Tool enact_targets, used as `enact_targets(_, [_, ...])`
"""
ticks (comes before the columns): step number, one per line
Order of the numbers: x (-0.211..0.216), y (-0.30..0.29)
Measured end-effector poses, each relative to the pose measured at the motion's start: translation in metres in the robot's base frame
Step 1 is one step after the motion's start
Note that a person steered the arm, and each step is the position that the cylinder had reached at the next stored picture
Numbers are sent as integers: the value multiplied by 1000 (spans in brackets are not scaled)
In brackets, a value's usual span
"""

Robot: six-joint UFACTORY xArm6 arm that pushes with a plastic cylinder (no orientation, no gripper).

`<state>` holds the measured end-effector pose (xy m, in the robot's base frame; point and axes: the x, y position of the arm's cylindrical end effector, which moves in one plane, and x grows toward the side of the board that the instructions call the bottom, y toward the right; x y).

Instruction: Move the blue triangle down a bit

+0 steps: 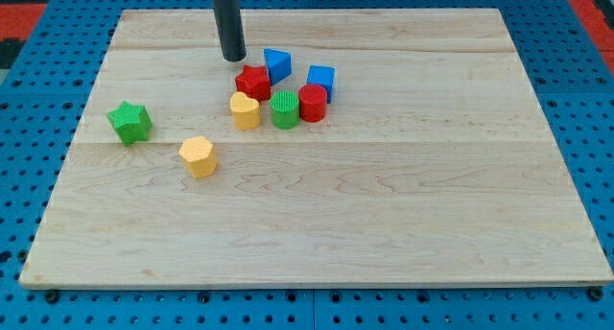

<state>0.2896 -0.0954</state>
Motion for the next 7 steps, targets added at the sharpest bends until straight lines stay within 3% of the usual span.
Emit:
enact_targets(3, [49,23])
enact_targets(7, [-29,28])
